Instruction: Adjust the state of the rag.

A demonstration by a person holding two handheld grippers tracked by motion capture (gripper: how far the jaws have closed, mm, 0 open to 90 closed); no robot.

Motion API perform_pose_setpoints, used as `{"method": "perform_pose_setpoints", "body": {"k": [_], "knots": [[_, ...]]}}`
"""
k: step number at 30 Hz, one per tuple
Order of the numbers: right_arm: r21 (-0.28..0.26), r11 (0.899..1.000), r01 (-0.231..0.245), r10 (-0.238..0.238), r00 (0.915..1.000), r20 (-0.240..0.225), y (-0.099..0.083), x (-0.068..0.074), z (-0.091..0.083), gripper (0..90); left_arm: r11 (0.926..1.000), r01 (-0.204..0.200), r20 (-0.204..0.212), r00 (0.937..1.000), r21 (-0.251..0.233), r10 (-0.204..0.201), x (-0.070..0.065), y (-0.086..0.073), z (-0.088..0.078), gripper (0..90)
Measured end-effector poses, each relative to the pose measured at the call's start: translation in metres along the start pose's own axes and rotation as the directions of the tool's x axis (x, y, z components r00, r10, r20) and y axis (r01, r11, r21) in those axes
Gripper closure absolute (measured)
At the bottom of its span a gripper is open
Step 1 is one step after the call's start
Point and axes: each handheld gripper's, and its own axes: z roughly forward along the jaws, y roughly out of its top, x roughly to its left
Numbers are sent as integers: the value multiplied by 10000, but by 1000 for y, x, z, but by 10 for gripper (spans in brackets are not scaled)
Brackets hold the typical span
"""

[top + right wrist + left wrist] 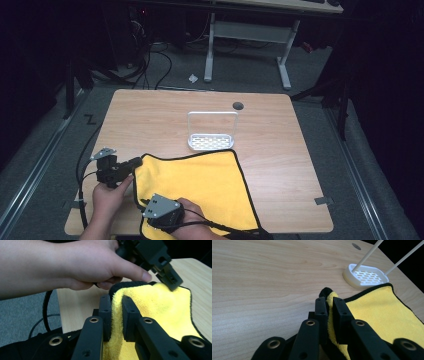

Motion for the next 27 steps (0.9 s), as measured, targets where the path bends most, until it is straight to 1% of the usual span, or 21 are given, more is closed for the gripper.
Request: {"method": "perform_pose_setpoints", "body": {"k": [2,4,10,11,12,15,16,18,20,21,24,27], "knots": [[-63,10000,-27,28,9999,144,-1,-4,-5,808,10000,30,12,10000,-65,-29,-4,2,4,827],[-61,9999,-136,138,9995,284,-4,-7,-12,808,9999,-23,49,10000,-126,24,-12,3,10,827],[35,9991,-411,407,9958,823,-24,-22,-41,804,9995,-309,296,9991,-113,312,-43,3,37,825],[44,9988,-480,474,9949,894,-28,-25,-47,803,9994,-335,340,9988,-112,339,-51,3,43,824],[35,9985,-553,546,9931,1034,-34,-29,-54,801,9992,-367,357,9987,-128,372,-55,3,46,824],[55,9970,-769,757,9898,1207,-44,-36,-67,799,9986,-534,345,9980,-31,535,-69,5,59,824],[81,9963,-853,836,9880,1299,-49,-38,-72,799,9981,-608,324,9976,3,608,-76,6,64,824],[155,9954,-940,907,9845,1501,-58,-43,-82,799,9980,-638,406,9971,3,637,-85,8,72,824],[214,9943,-1048,998,9809,1670,-66,-48,-91,799,9958,-912,362,9952,31,911,-97,11,80,824],[233,9936,-1104,1047,9790,1750,-70,-51,-95,799,9952,-983,373,9945,20,982,-102,11,85,824],[295,9909,-1315,1228,9710,2052,-80,-58,-107,796,9932,-1139,298,9931,253,1132,-116,14,99,824],[348,9881,-1500,1385,9646,2243,-91,-66,-118,796,9911,-1272,218,9917,388,1264,-129,15,111,823]]}}
